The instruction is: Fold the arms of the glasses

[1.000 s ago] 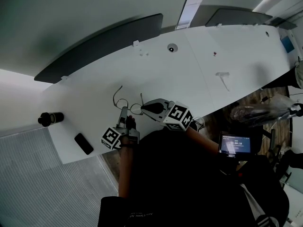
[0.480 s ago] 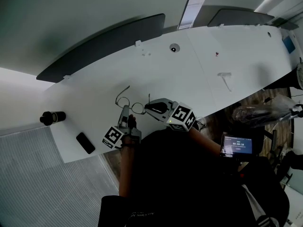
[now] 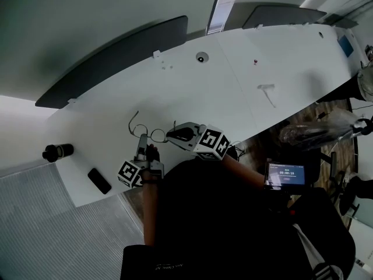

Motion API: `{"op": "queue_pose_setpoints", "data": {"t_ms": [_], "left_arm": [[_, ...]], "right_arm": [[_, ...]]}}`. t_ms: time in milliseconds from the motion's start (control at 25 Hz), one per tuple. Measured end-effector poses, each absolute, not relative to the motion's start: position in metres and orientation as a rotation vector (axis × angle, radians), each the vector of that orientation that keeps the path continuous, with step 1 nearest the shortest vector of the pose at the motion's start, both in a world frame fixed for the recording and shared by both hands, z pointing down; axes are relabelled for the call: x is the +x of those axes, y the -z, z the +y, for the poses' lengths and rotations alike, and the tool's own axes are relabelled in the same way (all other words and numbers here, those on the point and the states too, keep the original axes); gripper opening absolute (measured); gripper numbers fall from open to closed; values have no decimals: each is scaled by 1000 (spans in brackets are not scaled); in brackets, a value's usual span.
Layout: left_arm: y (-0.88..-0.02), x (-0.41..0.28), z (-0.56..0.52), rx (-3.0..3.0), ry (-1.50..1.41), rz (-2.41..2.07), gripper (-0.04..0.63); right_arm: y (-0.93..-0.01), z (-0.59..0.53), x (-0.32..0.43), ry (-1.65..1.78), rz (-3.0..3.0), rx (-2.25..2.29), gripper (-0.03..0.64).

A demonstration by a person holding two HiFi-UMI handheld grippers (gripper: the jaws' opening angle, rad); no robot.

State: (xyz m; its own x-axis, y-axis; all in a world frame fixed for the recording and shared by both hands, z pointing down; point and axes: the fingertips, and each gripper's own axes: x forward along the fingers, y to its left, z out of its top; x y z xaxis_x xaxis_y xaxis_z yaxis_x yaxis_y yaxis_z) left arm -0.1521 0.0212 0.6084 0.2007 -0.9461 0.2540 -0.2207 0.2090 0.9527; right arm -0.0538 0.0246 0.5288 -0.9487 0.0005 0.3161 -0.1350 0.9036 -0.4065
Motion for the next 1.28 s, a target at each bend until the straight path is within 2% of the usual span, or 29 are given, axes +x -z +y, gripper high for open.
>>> {"op": "queue_pose_setpoints", "data": {"t_ms": [240,520,760,1040,1120,1200,1280], "left_arm": [[-607,-153,21,1303,699,-1320,24],[-632,-192,46,1111,738,-1442,25],[-690,-211,85,836,556,-1523,27],[-730,-197,102,723,345,-1556,29],[-732,-191,97,757,319,-1525,69],[-730,-183,88,786,337,-1483,161],[-724,-180,84,796,377,-1460,186]], "right_arm": [[-536,27,-52,-676,-2751,94,14],[-553,31,-48,-655,-2678,107,14],[-543,14,-35,-646,-2766,218,9],[-537,42,-49,-512,-2778,13,8],[-537,46,-51,-505,-2776,-7,8],[-537,45,-51,-494,-2773,-9,8],[-535,42,-51,-487,-2785,1,8]]}}
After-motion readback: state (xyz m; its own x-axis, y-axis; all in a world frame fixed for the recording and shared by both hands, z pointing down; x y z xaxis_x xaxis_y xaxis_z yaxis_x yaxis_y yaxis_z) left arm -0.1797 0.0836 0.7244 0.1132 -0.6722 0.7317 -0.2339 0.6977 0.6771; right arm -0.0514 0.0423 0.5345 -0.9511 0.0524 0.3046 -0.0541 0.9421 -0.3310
